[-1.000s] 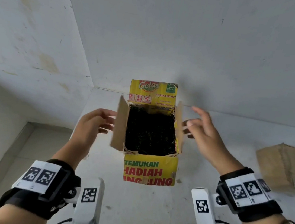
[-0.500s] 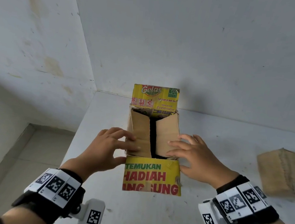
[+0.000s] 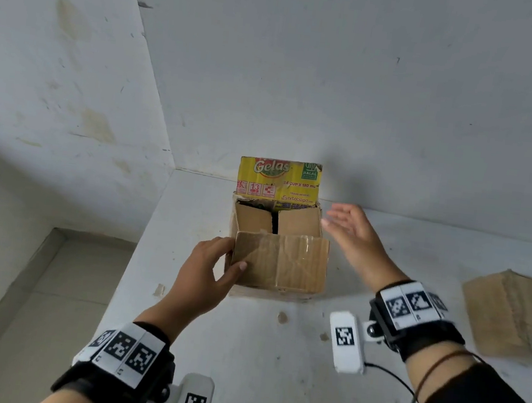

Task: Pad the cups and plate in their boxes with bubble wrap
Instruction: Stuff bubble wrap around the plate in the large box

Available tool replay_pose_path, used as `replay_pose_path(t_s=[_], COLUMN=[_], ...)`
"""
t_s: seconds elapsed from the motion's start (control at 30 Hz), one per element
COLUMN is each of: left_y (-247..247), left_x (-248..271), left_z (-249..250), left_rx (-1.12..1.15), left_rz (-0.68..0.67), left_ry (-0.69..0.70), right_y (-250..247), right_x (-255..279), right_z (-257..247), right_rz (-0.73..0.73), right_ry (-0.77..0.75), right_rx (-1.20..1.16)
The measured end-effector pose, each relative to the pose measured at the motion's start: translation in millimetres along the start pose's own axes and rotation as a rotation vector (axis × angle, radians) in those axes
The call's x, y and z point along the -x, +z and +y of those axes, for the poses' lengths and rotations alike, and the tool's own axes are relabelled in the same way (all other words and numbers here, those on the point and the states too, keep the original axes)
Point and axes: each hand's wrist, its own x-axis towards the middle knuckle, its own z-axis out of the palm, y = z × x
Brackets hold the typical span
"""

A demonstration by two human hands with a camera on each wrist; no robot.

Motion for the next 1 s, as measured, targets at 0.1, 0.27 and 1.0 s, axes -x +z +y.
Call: replay_pose_path(t_s=[0.1, 0.27, 1.0], left_y=[6, 8, 17], left_x=[1, 3, -1], left_z=[1, 1, -3], left_rx=[0.003, 0.013, 0.054], left_rz=[0.008, 0.041, 0.006], left_ry=[-0.02, -0.063, -0.101], right_y=[4, 7, 62], right_x=[-23, -47, 26], right_z=[-22, -38, 25], right_rz=[-0.074, -0.053, -0.292], right_ry=[0.031, 0.023, -0.74], right_rx=[-0.082, -0.134, 1.007])
